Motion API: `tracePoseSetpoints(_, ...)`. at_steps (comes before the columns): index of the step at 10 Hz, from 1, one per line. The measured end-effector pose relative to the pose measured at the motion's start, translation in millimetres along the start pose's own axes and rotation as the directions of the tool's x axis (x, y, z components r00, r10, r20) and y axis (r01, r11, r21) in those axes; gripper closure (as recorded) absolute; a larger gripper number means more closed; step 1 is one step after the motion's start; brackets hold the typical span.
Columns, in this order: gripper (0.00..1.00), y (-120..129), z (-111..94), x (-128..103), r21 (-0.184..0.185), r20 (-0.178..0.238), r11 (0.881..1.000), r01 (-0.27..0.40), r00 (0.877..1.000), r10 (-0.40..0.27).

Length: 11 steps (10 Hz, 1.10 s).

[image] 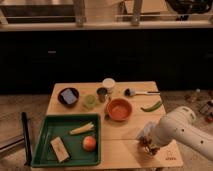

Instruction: Place grapes in red bowl

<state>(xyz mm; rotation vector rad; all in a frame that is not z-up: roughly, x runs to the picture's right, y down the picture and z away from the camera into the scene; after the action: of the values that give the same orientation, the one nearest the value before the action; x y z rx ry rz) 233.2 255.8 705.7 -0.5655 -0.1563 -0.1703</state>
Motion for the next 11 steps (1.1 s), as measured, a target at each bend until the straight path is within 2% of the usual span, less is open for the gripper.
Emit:
tracePoseSetpoints(1,0.76,-3,0,1,0.009,0.001,1.0,0.001,1.0,-0.001)
tracePoseSetpoints(2,0.74,-7,-2,4,0.018,0.003,1.0,-0.003,1.0,0.003)
tracePoseSetpoints(4,0.81,-16,-14,3,0.034,0.009,0.999,-0.004,1.0,0.003)
tracePoseSetpoints(9,0.82,-30,-15,4,0.062,0.027,0.998,-0.012,1.0,0.01)
tracePoseSetpoints(11,0.82,-36,-23,0,0.073,0.031,0.997,-0.014,0.999,0.012)
